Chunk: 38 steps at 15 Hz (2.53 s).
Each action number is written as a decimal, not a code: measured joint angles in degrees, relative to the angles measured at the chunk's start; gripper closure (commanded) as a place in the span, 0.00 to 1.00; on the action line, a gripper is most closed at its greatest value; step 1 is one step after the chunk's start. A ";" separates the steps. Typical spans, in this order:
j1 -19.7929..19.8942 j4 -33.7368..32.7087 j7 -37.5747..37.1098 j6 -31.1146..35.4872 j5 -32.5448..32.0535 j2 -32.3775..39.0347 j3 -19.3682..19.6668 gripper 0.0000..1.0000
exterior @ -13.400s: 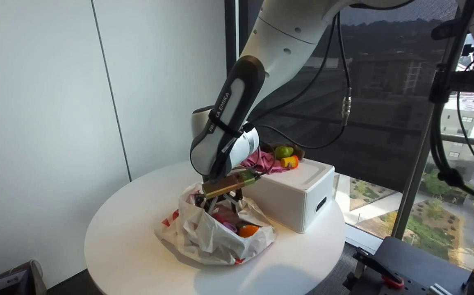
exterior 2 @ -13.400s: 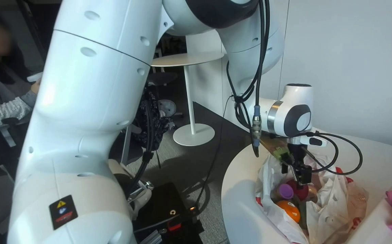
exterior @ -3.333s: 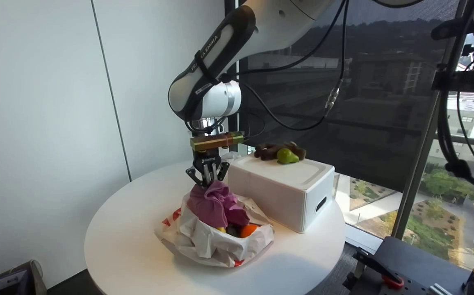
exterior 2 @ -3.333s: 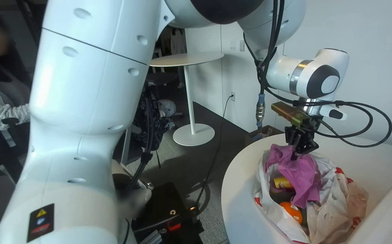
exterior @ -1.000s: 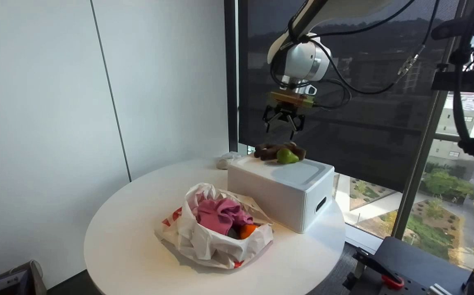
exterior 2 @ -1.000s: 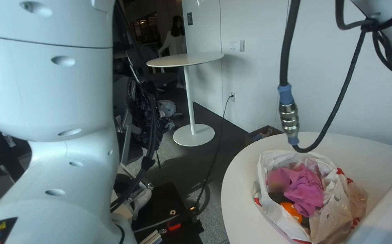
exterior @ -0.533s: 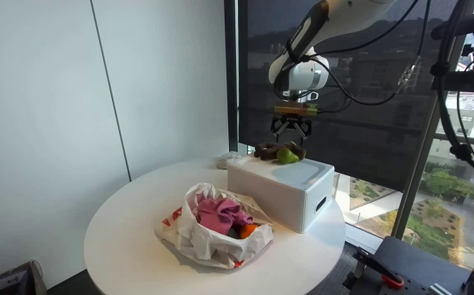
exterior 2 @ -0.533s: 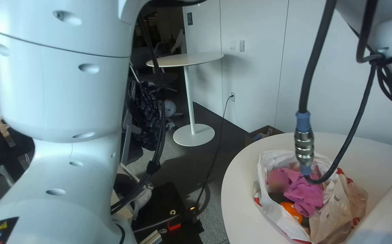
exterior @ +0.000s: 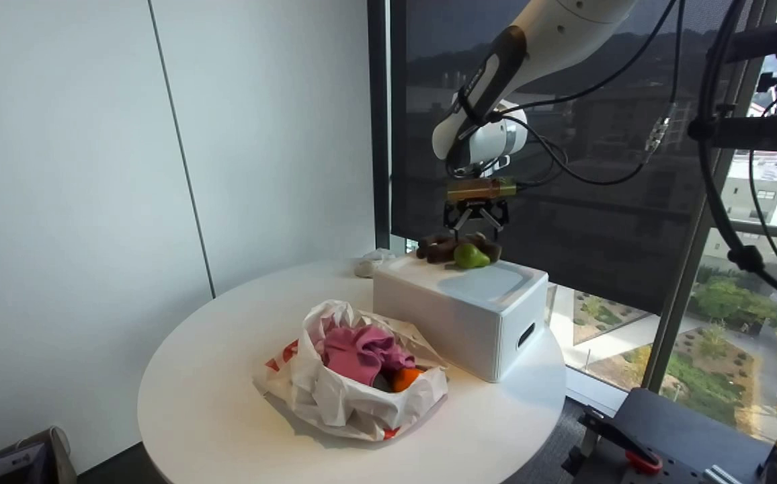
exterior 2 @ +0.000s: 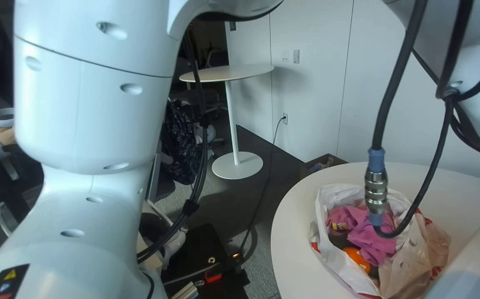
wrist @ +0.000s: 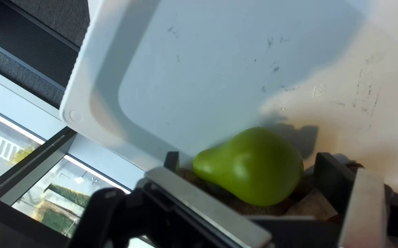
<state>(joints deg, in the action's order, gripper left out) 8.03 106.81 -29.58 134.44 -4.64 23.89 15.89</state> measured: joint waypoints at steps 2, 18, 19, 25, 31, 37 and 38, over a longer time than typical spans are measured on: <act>0.04 -0.02 1.73 -0.91 -0.05 0.15 -0.02 0.00; 5.66 -7.98 25.61 -6.07 2.41 4.90 -3.14 0.00; 6.10 -8.38 26.97 -6.08 2.41 5.46 -3.37 0.00; 6.78 -10.85 30.00 -6.08 2.41 8.69 -5.06 0.00; 6.78 -13.20 30.73 -6.61 2.41 10.97 -6.13 0.00; 6.76 -15.70 30.79 -7.00 2.41 13.56 -6.27 0.42; 6.75 -15.76 30.79 -7.00 2.41 13.78 -6.32 0.49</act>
<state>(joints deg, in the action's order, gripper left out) 14.77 91.05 1.21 127.44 -2.23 37.67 9.56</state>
